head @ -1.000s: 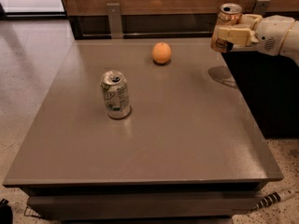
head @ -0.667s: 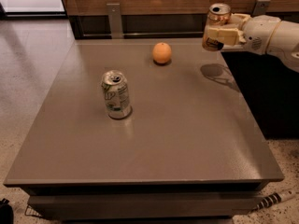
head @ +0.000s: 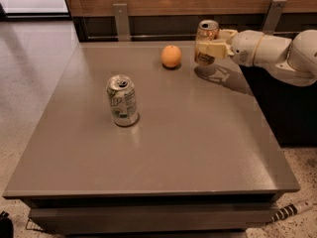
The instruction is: Move orange can near orange
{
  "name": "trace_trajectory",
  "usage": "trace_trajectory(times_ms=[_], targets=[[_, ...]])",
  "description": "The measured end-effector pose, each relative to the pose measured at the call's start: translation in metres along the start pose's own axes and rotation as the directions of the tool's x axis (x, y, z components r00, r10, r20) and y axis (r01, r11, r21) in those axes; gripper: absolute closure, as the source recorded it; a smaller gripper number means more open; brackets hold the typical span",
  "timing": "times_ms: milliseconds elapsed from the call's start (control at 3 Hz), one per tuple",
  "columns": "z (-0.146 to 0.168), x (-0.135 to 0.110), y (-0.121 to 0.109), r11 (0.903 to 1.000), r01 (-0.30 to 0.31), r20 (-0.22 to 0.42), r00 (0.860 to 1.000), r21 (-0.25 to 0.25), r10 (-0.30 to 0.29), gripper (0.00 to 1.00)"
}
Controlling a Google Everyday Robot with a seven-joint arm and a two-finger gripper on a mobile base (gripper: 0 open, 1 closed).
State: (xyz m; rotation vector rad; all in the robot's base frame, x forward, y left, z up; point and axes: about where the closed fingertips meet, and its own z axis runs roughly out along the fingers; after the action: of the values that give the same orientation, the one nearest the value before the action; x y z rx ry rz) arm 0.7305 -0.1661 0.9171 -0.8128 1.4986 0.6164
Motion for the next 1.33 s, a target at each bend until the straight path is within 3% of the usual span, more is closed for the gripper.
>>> trace_trajectory(times_ms=[667,1333], targets=[[0.001,0.047,0.000,0.9955,-0.094,0.032,0.995,0.012,0.094,1.00],[0.006,0.047,0.003,0.9954,-0.095,0.034,0.995,0.002,0.095,0.60]])
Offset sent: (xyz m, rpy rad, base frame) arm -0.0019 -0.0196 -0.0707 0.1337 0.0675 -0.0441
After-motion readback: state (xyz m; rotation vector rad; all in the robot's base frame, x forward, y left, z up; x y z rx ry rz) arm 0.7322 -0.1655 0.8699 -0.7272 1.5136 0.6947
